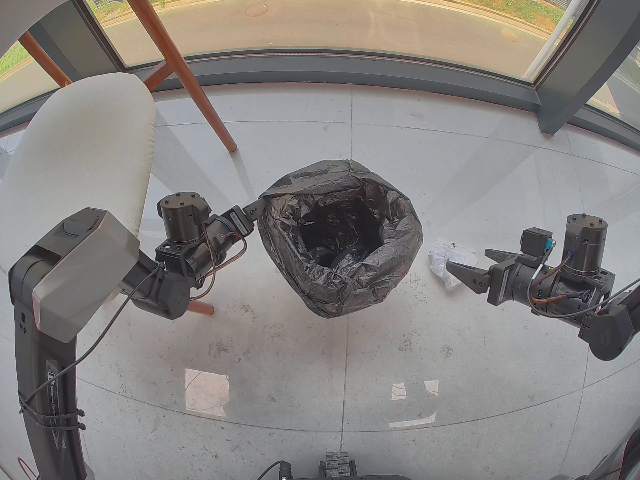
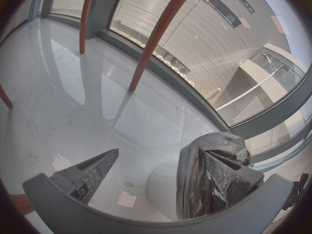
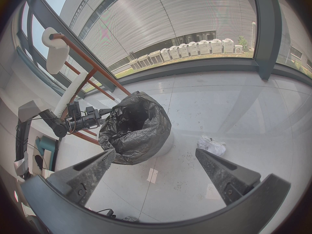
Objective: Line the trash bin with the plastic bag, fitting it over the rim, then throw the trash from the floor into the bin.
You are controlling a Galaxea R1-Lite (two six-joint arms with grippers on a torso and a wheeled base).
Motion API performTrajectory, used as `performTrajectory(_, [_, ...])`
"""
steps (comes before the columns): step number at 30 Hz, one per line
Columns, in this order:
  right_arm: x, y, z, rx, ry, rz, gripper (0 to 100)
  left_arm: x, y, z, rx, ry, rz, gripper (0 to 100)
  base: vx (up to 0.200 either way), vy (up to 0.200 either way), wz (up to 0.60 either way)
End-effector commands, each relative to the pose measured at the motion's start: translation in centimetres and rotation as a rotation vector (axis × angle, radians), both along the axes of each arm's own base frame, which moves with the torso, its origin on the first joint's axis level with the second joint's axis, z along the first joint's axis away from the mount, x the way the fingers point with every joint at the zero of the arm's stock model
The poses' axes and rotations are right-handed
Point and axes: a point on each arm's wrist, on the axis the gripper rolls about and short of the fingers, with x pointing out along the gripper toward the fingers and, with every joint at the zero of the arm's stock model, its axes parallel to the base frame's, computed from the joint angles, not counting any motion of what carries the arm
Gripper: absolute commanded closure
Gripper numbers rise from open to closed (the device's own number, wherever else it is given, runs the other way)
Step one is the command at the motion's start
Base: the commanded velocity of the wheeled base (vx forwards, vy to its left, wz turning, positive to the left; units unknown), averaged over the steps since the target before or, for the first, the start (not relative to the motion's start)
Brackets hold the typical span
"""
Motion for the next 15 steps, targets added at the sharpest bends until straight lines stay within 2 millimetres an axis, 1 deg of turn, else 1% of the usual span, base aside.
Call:
performTrajectory(1, [0.0,0.0,-0.1,-0.002,0.002,0.001,0,-0.2,-0.2,-2.4,0.013,0.061,-0.003,0,0.0,0.0,0.0])
performTrajectory(4, [0.0,-0.1,-0.1,-0.002,0.004,-0.002,0,-0.6,-0.2,-2.9,0.018,0.079,-0.006,0,0.0,0.0,0.0])
performTrajectory(7, [0.1,-0.2,0.0,0.0,0.0,-0.007,0,-0.6,-0.3,-2.6,0.009,0.059,-0.014,0,0.0,0.0,0.0])
performTrajectory(9, [0.6,-1.1,0.4,0.004,-0.018,-0.04,0,-1.0,-0.8,-1.0,-0.018,-0.002,-0.035,0,0.0,0.0,0.0])
performTrajectory(11, [0.9,-2.1,0.5,0.003,-0.021,-0.074,0,-1.8,-1.2,1.3,-0.033,-0.045,-0.047,0,0.0,0.0,0.0])
performTrajectory(12, [0.9,-2.1,0.5,0.003,-0.021,-0.074,0,-1.8,-1.2,1.3,-0.033,-0.045,-0.047,0,0.0,0.0,0.0])
performTrajectory(13, [1.1,-3.1,0.4,0.003,-0.019,-0.107,0,-2.9,-1.5,3.3,-0.044,-0.07,-0.066,0,0.0,0.0,0.0])
performTrajectory(15, [1.4,-4.4,0.4,0.003,-0.016,-0.15,0,-4.3,-2.0,4.9,-0.052,-0.09,-0.101,0,0.0,0.0,0.0])
